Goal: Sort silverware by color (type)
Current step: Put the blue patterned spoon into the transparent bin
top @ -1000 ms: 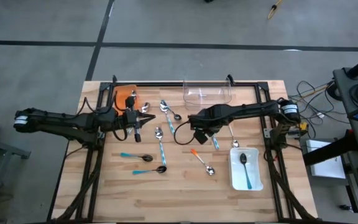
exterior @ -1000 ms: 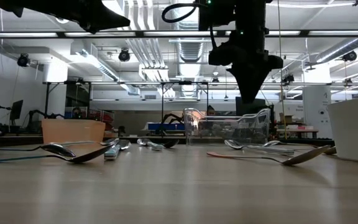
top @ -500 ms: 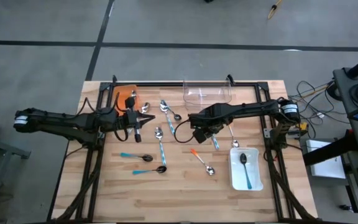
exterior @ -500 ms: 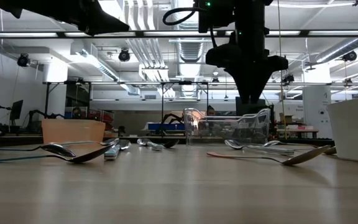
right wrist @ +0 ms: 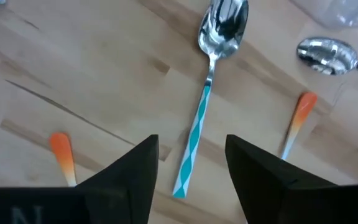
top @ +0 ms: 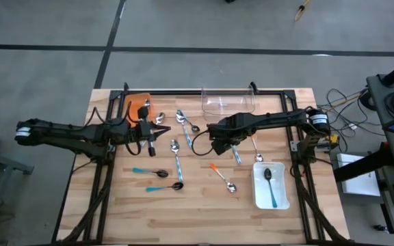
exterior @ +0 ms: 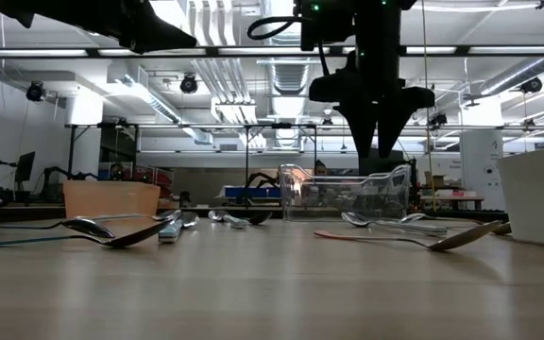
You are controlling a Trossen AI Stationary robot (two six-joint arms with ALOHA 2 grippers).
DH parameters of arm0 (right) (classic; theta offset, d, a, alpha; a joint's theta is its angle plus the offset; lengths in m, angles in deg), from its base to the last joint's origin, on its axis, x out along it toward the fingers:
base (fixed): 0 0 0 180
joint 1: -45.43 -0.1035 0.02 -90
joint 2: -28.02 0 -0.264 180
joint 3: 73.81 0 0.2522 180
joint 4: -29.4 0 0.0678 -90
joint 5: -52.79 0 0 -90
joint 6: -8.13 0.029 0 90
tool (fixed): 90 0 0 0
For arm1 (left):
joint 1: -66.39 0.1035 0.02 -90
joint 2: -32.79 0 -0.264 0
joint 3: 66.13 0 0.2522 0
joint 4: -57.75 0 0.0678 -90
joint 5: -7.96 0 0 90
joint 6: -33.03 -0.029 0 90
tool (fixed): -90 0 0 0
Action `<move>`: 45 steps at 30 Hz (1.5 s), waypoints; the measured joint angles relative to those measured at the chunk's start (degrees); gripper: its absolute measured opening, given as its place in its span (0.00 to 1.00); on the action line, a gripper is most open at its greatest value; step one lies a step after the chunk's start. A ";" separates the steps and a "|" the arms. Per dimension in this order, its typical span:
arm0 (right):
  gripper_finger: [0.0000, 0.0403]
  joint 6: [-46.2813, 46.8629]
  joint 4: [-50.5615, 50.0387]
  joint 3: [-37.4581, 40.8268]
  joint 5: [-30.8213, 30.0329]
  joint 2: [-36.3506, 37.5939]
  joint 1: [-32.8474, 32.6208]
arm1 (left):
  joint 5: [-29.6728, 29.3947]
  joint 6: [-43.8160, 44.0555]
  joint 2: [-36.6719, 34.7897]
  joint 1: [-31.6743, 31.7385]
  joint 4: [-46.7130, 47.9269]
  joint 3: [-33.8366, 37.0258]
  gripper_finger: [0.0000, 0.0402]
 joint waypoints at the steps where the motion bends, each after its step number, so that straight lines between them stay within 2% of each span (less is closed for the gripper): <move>1: 0.46 0.25 -0.06 0.13 0.53 0.00 0.23 | -0.02 -0.03 0.00 0.00 0.00 0.00 0.00; 12: 0.62 -1.04 -0.17 0.48 1.03 -0.11 2.63 | -0.12 -0.11 0.00 0.00 0.08 0.00 0.00; 20: 0.61 -1.22 0.80 2.51 0.84 -0.11 3.09 | -0.12 -0.11 0.00 0.00 0.22 0.00 0.00; 29: 0.60 -1.24 10.52 9.60 1.27 -0.22 3.81 | -0.12 -0.11 0.00 0.00 0.17 0.00 0.00; 38: 0.60 -1.22 14.22 13.43 1.27 -0.22 4.93 | -0.12 -0.11 0.00 0.00 0.02 0.00 0.00; 45: 0.60 -2.60 15.80 14.36 1.54 -3.90 4.95 | -0.11 -0.13 0.00 0.00 0.04 0.00 0.00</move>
